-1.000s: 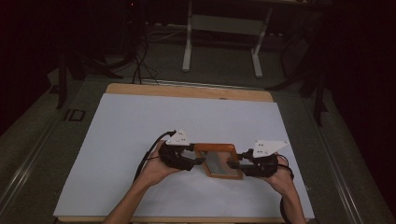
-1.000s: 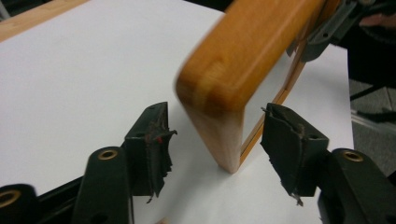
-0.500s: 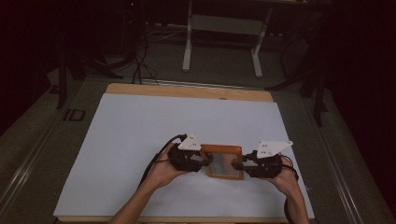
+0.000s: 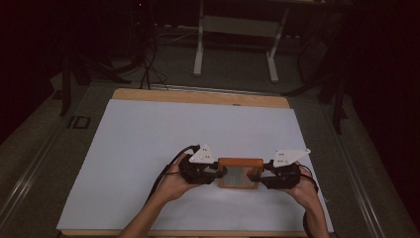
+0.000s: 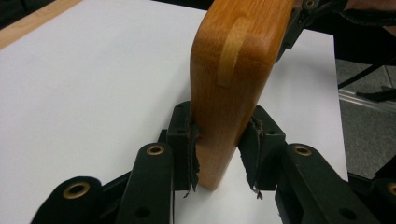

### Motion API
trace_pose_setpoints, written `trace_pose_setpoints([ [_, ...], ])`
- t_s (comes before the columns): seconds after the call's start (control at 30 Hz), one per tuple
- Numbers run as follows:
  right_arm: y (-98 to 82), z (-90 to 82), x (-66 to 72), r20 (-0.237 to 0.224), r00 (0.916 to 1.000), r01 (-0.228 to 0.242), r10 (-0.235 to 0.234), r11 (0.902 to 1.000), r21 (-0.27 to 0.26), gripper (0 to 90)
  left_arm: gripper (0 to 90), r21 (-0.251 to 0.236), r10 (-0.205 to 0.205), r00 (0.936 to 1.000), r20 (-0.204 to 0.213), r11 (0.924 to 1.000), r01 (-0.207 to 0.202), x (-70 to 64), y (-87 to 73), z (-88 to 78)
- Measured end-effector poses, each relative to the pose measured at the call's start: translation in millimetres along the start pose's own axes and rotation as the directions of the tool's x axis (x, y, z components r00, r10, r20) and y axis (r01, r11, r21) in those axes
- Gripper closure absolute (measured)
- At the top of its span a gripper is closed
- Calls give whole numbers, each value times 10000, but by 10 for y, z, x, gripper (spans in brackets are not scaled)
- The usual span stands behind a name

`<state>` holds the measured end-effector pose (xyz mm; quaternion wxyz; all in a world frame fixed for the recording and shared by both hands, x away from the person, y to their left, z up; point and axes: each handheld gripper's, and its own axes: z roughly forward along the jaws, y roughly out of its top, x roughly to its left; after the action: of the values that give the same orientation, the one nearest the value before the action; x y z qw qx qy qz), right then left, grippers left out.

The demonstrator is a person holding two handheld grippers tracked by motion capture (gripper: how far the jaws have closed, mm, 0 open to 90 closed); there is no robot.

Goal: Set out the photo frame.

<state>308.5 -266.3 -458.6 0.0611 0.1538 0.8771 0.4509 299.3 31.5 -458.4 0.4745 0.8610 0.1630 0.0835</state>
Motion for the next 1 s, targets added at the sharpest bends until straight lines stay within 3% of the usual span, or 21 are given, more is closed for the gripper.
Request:
trace_pose_setpoints([
  [0.33, 58, 57, -1, -105, 9999, -52, 50, 9997, -245, 634, 672, -324, -222, 9997, -102, 9992, 219, 33, -18, -98],
  [0.63, 114, 104, 22, 161, 9998, -86, 93, 9988, -483, 636, 655, -584, -634, 9974, -356, 9964, 613, 79, -30, -164],
  [1.0, 243, 235, 48, 213, 9992, -325, 346, 9952, -919, 631, 636, -902, -1325, 9881, -776, 9880, 1254, 148, -57, -361],
])
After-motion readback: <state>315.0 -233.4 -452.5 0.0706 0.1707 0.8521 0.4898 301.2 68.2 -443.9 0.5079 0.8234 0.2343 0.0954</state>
